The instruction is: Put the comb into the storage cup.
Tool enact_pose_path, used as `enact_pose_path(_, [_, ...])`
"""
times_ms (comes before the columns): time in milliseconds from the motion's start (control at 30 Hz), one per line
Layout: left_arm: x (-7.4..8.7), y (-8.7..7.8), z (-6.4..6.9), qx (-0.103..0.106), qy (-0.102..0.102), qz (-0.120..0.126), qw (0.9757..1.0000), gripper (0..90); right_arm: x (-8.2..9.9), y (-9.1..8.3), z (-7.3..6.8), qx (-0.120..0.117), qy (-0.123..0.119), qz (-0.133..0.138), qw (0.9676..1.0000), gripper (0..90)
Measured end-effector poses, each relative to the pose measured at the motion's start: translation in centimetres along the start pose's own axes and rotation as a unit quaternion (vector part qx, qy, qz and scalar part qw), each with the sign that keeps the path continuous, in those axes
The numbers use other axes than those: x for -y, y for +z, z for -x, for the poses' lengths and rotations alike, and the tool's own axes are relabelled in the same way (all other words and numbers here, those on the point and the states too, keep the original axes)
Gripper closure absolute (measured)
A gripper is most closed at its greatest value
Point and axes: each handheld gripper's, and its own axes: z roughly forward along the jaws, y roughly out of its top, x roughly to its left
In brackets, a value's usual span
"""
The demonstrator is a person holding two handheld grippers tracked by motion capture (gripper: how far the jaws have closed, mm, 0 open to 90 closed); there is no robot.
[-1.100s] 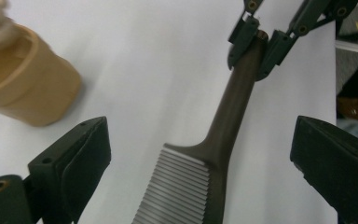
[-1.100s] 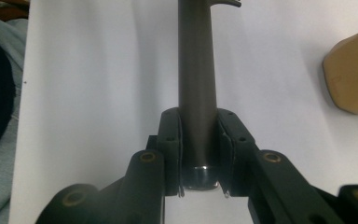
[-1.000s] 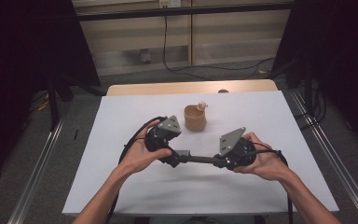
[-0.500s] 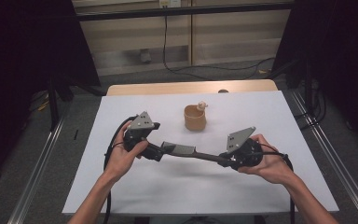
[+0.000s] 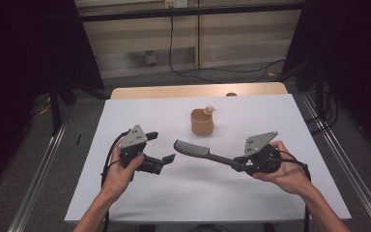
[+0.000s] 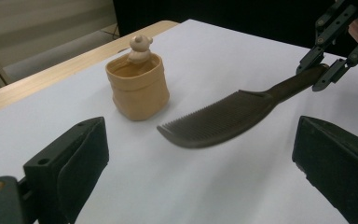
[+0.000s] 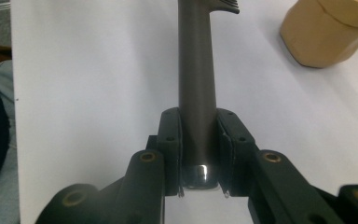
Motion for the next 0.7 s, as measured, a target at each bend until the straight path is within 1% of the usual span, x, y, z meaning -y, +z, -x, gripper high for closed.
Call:
enact_pose_path(67, [0.4, -0.1, 0.1, -0.004, -0.004, 0.004, 1.0, 2.9, 0.2, 0.0, 0.0, 0.003, 0.008, 0.005, 0.9999, 72.8])
enact_pose_path(100, [0.7, 0.0, 0.2, -0.006, -0.011, 0.009, 0.9999, 2.9, 0.3, 0.1, 0.0, 0.006, 0.01, 0.007, 0.9999, 72.9])
enact_pose_path(133, [1.0, -0.1, 0.3, -0.007, -0.01, 0.009, 0.9999, 2.9, 0.4, 0.1, 0.0, 0.007, 0.013, 0.009, 0.9999, 72.9])
enact_pose_path(200, [1.6, 0.0, 0.4, -0.008, -0.017, 0.013, 0.9997, 2.9, 0.6, 0.1, 0.0, 0.011, 0.02, 0.012, 0.9997, 72.9])
enact_pose_path(267, [2.2, -0.1, 0.5, -0.004, -0.024, 0.01, 0.9997, 2.8, 0.7, 0.1, -0.1, 0.012, 0.024, 0.015, 0.9995, 72.9])
enact_pose_path(300, [2.4, -0.1, 0.5, -0.003, -0.028, 0.012, 0.9995, 2.9, 0.7, 0.0, -0.1, 0.011, 0.025, 0.017, 0.9995, 72.9])
enact_pose_path(333, [2.7, -0.2, 0.6, -0.005, -0.028, 0.017, 0.9995, 2.9, 0.7, -0.1, -0.3, 0.013, 0.026, 0.018, 0.9994, 72.9])
enact_pose_path(400, [3.3, -0.3, 0.7, -0.008, -0.029, 0.018, 0.9994, 2.9, 0.8, -0.2, -0.3, 0.016, 0.032, 0.028, 0.999, 72.9])
enact_pose_path(433, [3.6, -0.3, 0.8, -0.007, -0.034, 0.019, 0.9992, 2.9, 0.9, -0.2, -0.3, 0.017, 0.038, 0.032, 0.9986, 72.9])
enact_pose_path(467, [3.8, -0.4, 0.8, -0.007, -0.032, 0.018, 0.9993, 2.9, 1.1, -0.1, -0.4, 0.023, 0.039, 0.035, 0.9984, 72.9])
enact_pose_path(533, [4.3, -0.4, 0.9, -0.015, -0.037, 0.024, 0.9989, 2.8, 1.4, 0.0, -0.5, 0.025, 0.048, 0.043, 0.9976, 72.9])
enact_pose_path(567, [4.4, -0.4, 0.9, -0.013, -0.043, 0.023, 0.9987, 2.8, 1.5, 0.1, -0.6, 0.027, 0.052, 0.048, 0.9972, 72.8])
enact_pose_path(667, [4.5, -0.3, 1.1, -0.014, -0.046, 0.026, 0.9985, 2.9, 1.9, 0.1, -0.7, 0.029, 0.063, 0.06, 0.9958, 72.9])
enact_pose_path(700, [4.5, -0.3, 1.2, -0.009, -0.045, 0.028, 0.9985, 2.9, 2.0, 0.2, -0.7, 0.027, 0.072, 0.064, 0.995, 72.9])
